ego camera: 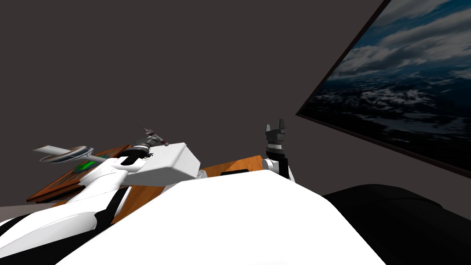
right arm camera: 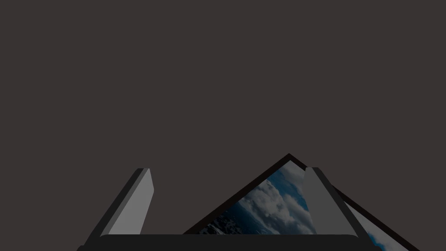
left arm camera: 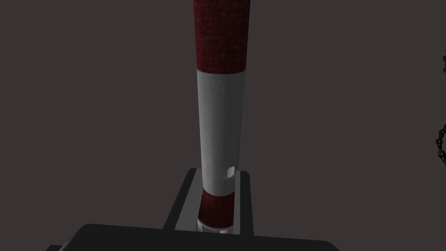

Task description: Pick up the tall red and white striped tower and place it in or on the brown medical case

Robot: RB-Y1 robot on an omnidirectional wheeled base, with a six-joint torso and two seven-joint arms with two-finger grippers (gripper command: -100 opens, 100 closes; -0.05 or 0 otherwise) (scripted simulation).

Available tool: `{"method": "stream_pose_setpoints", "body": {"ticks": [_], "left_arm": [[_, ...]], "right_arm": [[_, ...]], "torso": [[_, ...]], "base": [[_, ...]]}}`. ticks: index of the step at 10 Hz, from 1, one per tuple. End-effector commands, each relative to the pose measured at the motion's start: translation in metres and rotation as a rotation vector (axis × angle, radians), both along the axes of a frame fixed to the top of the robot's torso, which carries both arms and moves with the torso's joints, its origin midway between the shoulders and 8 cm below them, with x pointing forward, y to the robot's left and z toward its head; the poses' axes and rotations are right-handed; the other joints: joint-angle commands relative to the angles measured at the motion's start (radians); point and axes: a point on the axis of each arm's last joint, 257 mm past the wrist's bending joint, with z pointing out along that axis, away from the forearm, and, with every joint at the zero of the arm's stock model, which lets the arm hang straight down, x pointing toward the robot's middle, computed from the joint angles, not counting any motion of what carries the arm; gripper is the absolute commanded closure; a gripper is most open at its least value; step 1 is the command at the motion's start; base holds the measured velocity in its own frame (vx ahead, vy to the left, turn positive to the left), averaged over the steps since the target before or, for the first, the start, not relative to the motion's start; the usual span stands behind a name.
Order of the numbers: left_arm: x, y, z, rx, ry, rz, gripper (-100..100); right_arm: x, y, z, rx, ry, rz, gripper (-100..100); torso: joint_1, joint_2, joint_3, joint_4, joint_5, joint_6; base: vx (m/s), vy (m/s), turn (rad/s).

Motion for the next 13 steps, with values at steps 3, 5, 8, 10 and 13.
{"method": "stream_pose_setpoints", "body": {"ticks": [3,5,8,10,13], "left_arm": [[-0.01,0.018,0.023,0.015,-0.031,0.047,100],[-0.01,0.018,0.026,0.017,-0.033,0.047,0],[-0.017,0.019,0.037,0.035,-0.035,0.022,-100],[-0.016,0.018,0.047,0.033,-0.053,0.005,-100],[-0.005,0.002,0.02,0.003,-0.018,-0.015,-100]], "right_arm": [[0.0,0.0,0.0,0.0,0.0,0.0,0],[0.0,0.0,0.0,0.0,0.0,0.0,0],[0.0,0.0,0.0,0.0,0.0,0.0,0],[0.0,0.0,0.0,0.0,0.0,0.0,0],[0.0,0.0,0.0,0.0,0.0,0.0,0]], "torso": [[-0.002,0.01,0.006,0.002,0.0,-0.003],[-0.002,0.013,0.008,0.003,-0.001,-0.003],[-0.005,0.013,0.008,0.003,-0.002,-0.003],[-0.003,0.015,0.009,0.004,-0.001,-0.003],[0.011,0.003,0.002,0.001,0.002,-0.002]], "base": [[-0.135,-0.04,0.052],[-0.106,-0.024,0.033],[-0.156,-0.066,0.03],[-0.176,-0.031,-0.014],[0.033,0.165,-0.151]]}}
